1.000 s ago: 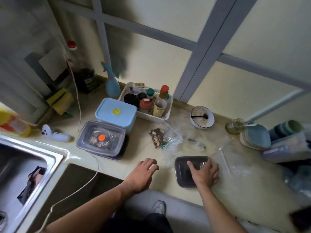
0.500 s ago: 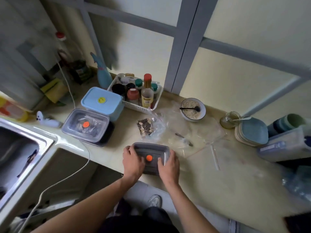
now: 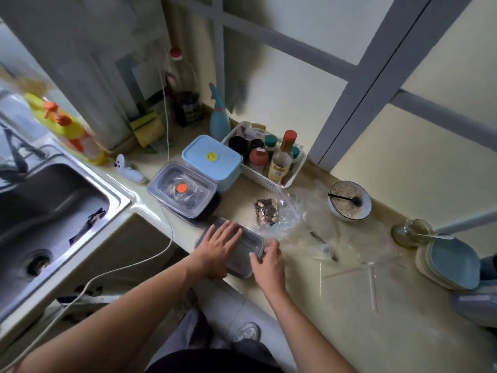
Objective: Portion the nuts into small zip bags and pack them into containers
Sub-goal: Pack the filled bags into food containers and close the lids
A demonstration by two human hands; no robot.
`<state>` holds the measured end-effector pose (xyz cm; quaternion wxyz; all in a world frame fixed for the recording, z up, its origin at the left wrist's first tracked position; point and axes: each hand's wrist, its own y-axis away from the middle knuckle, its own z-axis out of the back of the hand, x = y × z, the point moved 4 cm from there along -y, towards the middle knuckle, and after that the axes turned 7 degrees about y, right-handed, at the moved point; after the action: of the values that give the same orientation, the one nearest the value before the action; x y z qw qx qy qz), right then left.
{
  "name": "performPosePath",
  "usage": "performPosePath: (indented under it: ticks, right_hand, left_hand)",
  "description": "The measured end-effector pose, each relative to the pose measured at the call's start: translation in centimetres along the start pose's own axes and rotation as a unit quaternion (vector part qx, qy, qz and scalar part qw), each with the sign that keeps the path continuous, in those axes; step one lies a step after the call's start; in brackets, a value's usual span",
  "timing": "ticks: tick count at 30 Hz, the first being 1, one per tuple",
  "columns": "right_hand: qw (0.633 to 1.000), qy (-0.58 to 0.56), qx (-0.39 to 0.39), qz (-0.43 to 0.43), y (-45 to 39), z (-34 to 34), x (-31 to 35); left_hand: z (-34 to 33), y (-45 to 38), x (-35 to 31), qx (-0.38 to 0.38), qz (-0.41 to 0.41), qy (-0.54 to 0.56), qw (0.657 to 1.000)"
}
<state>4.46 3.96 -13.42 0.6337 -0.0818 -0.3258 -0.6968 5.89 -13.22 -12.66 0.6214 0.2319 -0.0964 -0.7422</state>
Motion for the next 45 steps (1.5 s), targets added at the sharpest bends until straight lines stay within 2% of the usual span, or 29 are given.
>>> performPosePath:
  ticks: [3, 6, 10, 15, 23, 28, 31, 34, 36, 37, 39, 42, 45]
  right_hand:
    - [1.000, 0.023, 0.009, -0.015, -1.4, 0.1, 1.1]
    - [0.998, 0.058, 0.022, -0.026, -2.2, 0.1, 2.0]
    - [0.989, 0.138, -0.008, -0.058, -2.1, 0.2, 3.3]
    - [0.978, 0.182, -0.020, -0.099, -2.3, 0.2, 4.3]
    - [0.972, 0.140, 0.025, -0.186, -2.9, 0.5, 5.0]
    - [0.967, 0.116, 0.058, -0.219, -2.7, 1.1, 5.7]
    - [0.965, 0.081, 0.096, -0.228, -2.8, 1.8, 5.2]
    - [0.963, 0.065, 0.166, -0.201, -2.9, 2.6, 4.3]
    - [0.965, 0.005, 0.188, -0.184, -3.0, 3.4, 4.1]
    - [0.970, -0.030, 0.161, -0.180, -3.4, 4.0, 4.1]
    - [0.983, -0.067, 0.033, -0.166, -4.9, 5.5, 3.7]
    - [0.975, -0.043, -0.152, -0.153, -6.8, 7.9, 3.1]
    - [0.973, 0.006, -0.205, -0.105, -8.2, 8.8, 3.4]
  left_hand:
    - [1.0, -0.1, -0.3, 0.050, -0.023, -0.043, 0.998]
    - [1.6, -1.0, 0.4, 0.049, -0.026, -0.073, 0.996]
    - [2.4, -2.2, 0.4, 0.061, -0.047, -0.104, 0.992]
    - [1.8, -3.4, 1.3, 0.072, -0.070, -0.144, 0.984]
    - [2.2, -3.4, 1.8, 0.086, -0.146, -0.156, 0.973]
    - [2.5, -2.7, 2.5, 0.053, -0.152, -0.142, 0.977]
    - [2.4, -2.1, 2.9, -0.001, -0.159, -0.128, 0.979]
    - [2.3, -1.1, 3.3, -0.044, -0.179, -0.087, 0.979]
    - [2.5, -0.7, 3.5, -0.079, -0.191, -0.063, 0.976]
    - [2.7, -0.6, 3.5, -0.098, -0.193, -0.058, 0.975]
    - [2.9, -0.7, 3.5, -0.108, -0.198, -0.057, 0.973]
    - [3.1, -1.0, 3.5, -0.085, -0.177, -0.045, 0.979]
    - [4.2, -1.2, 3.7, -0.126, -0.119, 0.019, 0.985]
